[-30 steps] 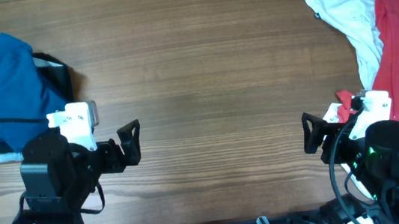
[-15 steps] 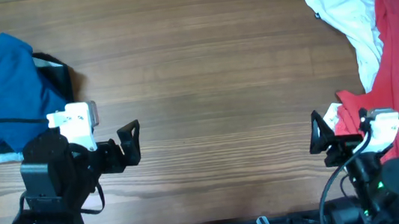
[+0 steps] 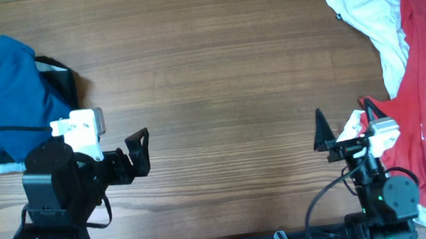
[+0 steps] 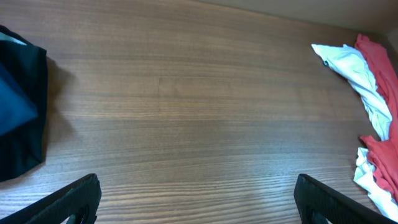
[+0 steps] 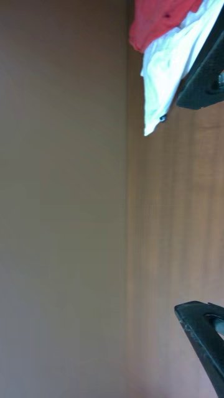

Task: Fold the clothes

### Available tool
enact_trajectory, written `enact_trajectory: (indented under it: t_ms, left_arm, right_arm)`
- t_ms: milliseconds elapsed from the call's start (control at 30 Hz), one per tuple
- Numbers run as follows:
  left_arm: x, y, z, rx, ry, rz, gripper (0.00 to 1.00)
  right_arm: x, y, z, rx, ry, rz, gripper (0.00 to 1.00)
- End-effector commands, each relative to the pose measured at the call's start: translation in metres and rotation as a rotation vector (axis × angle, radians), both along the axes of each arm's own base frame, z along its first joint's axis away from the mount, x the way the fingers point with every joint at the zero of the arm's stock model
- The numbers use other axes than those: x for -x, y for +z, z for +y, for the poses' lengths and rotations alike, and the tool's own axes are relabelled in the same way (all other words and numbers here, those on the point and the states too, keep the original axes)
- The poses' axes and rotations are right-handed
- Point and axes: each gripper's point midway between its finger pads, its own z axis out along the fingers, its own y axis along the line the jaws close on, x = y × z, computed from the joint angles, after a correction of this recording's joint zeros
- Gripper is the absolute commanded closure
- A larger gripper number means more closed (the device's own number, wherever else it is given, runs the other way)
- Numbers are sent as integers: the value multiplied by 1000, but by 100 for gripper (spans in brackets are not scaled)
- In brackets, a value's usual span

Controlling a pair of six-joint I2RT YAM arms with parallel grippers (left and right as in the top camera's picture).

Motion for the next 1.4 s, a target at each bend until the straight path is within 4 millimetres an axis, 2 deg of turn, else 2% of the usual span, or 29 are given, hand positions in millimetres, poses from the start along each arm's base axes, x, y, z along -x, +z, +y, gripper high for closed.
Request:
enact_trajectory:
  t_ms: [0, 1100, 1267, 1367]
  left_arm:
    - [0, -1, 1, -16, -5, -4, 0]
    - [0, -1, 1, -16, -5, -4, 0]
    - [9, 7, 8, -47, 10, -50, 0]
    - [31, -5, 17, -82, 34, -39, 0]
  right_arm:
    - [-2, -30, 11, 70, 63, 42, 0]
    - [-3, -29, 11, 47, 63, 44, 0]
    - [-3, -29, 11, 46, 63, 44, 0]
    - [-3, -29, 11, 47, 63, 44, 0]
